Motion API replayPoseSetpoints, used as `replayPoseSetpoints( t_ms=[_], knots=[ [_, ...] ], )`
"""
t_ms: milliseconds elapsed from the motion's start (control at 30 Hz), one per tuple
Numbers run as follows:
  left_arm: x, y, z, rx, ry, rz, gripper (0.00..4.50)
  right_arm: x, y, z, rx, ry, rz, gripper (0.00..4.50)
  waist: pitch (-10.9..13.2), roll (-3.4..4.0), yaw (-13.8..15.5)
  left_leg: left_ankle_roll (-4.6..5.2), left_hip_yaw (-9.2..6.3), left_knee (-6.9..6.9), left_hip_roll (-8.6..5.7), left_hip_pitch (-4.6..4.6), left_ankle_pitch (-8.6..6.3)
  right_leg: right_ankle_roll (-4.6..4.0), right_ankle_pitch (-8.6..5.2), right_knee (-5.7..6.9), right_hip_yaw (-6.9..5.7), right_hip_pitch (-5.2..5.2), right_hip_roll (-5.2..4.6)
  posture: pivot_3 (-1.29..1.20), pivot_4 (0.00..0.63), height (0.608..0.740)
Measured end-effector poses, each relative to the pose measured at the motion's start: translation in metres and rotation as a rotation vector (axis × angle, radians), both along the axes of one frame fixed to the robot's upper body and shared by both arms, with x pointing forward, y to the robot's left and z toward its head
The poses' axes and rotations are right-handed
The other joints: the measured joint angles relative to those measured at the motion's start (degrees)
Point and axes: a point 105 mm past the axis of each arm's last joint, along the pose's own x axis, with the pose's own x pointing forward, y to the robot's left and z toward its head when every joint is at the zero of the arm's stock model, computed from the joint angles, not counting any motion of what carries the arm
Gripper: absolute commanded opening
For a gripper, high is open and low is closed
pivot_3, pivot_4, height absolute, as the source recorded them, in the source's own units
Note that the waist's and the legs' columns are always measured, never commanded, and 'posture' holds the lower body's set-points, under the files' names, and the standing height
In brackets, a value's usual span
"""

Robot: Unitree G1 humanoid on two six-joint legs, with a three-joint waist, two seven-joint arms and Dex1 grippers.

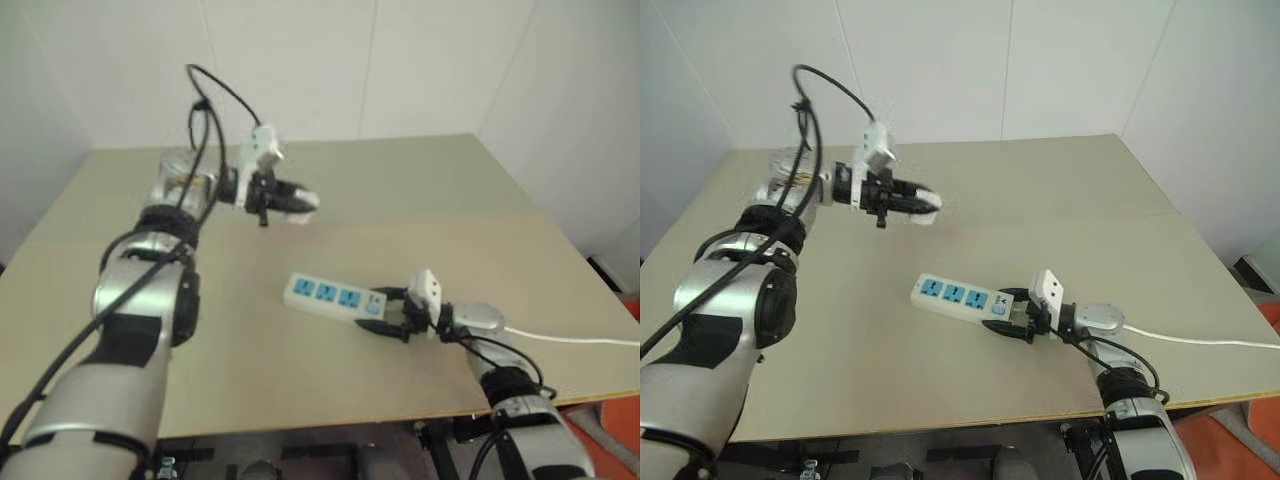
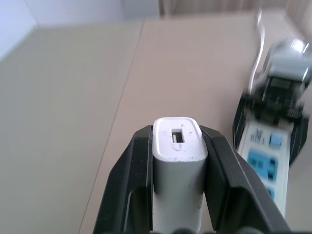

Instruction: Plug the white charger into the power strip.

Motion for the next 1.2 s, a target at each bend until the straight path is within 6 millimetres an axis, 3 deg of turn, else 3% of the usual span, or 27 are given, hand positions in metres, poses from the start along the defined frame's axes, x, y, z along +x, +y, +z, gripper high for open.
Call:
replayPoseSetpoints(
  t_ms=[233, 433, 667, 933, 1200],
  knots=[
    [-0.037, 0.017, -0.057, -0.252, 0.244, -0.151, 1.01, -0.011, 0.012, -0.001, -0.032, 0.015, 0.097, 3.42, 0.0, 0.0, -0.47, -0.02, -0.08, 0.12, 0.04, -0.1, 0.01, -0.01, 0.0, 0.39, -0.02, -0.11, 0.01, 0.0, 0.15, 0.74],
    [-0.059, 0.007, -0.053, -0.311, 0.232, -0.227, 1.01, -0.006, 0.015, -0.002, -0.062, 0.039, 0.128, 3.42, -0.01, 0.0, -0.36, -0.03, -0.06, 0.15, 0.04, 0.07, 0.02, -0.02, 0.01, 0.35, -0.01, 0.07, 0.02, 0.0, 0.15, 0.74],
    [-0.066, 0.002, -0.052, -0.346, 0.279, -0.24, 1.01, -0.003, 0.017, -0.004, -0.064, 0.042, 0.144, 3.42, -0.03, 0.0, -0.79, -0.02, -0.08, 0.13, 0.12, 0.38, 0.01, -0.02, 0.01, -0.04, -0.05, 0.42, 0.08, 0.0, 0.15, 0.74],
    [-0.084, -0.011, -0.085, -0.254, 0.317, -0.346, 1.01, -0.003, 0.019, -0.004, -0.06, 0.041, 0.146, 3.42, -0.06, 0.0, -0.91, -0.03, -0.05, 0.11, 0.18, 0.42, 0.01, -0.03, 0.02, -0.05, -0.03, 0.44, 0.13, 0.0, 0.15, 0.74],
    [-0.078, -0.023, -0.113, -0.146, 0.334, -0.353, 1.01, -0.005, 0.019, -0.004, -0.062, 0.036, 0.148, 3.42, -0.07, 0.0, -0.88, -0.01, -0.05, 0.1, 0.18, 0.37, 0.01, -0.03, 0.02, -0.11, -0.04, 0.43, 0.13, 0.0, 0.15, 0.74]
  ],
)
